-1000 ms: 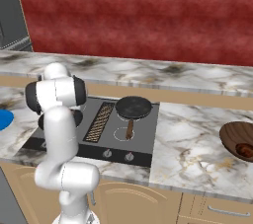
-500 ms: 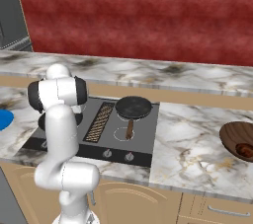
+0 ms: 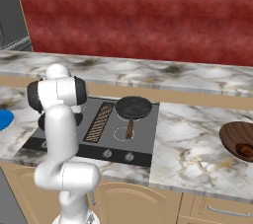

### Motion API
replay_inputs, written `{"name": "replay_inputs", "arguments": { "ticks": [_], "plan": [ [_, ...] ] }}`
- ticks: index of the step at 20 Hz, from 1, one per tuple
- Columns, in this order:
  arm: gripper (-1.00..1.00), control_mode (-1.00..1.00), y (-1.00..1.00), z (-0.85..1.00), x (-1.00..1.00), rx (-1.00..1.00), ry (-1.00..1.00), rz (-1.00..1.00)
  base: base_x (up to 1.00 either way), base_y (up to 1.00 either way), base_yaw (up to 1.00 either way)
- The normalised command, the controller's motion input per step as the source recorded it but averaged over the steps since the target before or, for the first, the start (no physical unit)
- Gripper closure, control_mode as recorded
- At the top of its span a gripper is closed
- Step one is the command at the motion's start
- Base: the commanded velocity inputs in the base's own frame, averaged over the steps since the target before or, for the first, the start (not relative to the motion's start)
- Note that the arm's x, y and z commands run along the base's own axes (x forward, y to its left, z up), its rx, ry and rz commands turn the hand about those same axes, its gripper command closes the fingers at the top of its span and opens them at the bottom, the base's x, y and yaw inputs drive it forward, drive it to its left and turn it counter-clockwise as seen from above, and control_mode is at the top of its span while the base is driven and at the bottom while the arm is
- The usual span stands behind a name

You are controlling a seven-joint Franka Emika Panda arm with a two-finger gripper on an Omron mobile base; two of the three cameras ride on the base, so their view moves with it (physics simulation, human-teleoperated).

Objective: Place one of the steaks on the plate and the other in the bowl. Then place the bowl in the fridge.

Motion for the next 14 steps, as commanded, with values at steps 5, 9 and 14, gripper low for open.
{"name": "replay_inputs", "arguments": {
  "ticks": [5, 9, 14],
  "plan": [
    [-1.0, -1.0, 0.0, 0.0, -0.36, 0.0, -0.06, 0.0, 0.0, 0.0, 0.0],
    [-1.0, -1.0, 0.0, 0.0, -0.21, 0.0, -0.03, 0.0, 0.0, 0.0, 0.0],
    [1.0, -1.0, 0.0, 0.0, -0.03, 0.0, -0.03, 0.0, 0.0, 0.0, 0.0]
  ]
}}
